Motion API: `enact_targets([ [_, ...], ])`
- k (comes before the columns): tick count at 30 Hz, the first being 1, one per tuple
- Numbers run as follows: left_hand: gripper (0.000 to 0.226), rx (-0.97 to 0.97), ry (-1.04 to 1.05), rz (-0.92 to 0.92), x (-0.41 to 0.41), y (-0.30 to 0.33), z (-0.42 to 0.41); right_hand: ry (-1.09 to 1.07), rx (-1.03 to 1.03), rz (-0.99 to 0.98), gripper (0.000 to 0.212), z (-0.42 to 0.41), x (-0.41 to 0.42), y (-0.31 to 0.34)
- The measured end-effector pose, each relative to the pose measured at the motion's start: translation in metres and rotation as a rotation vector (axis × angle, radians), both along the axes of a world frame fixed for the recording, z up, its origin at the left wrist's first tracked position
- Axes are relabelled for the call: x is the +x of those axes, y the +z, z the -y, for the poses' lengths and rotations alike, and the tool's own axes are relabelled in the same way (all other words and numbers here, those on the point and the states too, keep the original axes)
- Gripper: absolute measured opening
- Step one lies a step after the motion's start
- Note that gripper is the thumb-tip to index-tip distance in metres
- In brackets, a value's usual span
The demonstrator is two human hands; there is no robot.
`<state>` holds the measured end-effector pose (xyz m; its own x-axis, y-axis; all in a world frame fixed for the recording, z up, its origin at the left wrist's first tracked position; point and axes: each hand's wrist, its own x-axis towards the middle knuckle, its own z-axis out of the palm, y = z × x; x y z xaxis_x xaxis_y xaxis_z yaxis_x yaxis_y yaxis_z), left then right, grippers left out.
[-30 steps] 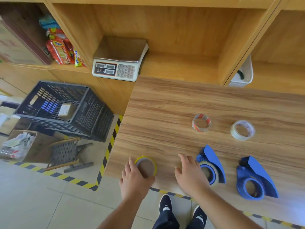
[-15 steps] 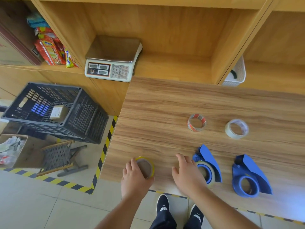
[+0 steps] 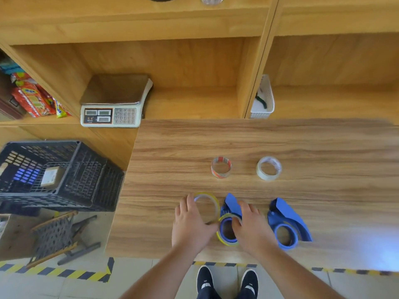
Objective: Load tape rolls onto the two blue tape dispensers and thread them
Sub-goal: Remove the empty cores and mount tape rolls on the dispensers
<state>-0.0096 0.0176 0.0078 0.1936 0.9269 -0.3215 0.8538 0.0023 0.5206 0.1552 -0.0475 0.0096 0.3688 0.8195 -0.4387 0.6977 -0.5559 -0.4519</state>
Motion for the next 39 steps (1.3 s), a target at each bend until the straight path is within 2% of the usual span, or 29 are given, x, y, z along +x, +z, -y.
enact_targets([
  [6, 0.117, 0.02, -0.162, 0.064, 0.074, 0.01, 0.029, -0.14, -0.02, 0.028, 0.028, 0.037, 0.071, 0.003],
  [11, 0.117, -0.005, -0.245, 0.081, 0.112, 0.005, 0.055, -0.191, 0.022, 0.069, 0.051, 0.059, 0.113, 0.0],
  [18, 0.115, -0.019, -0.362, 0.016, 0.151, -0.008, 0.087, -0.281, -0.019, 0.04, 0.056, 0.09, 0.162, -0.014],
  [26, 0.113, -0.043, -0.448, -0.079, 0.179, -0.029, 0.11, -0.214, -0.153, 0.005, 0.052, 0.112, 0.185, -0.038],
  [39, 0.113, -0.056, -0.45, -0.155, 0.198, -0.054, 0.123, -0.18, -0.139, -0.041, 0.042, 0.119, 0.197, -0.054],
])
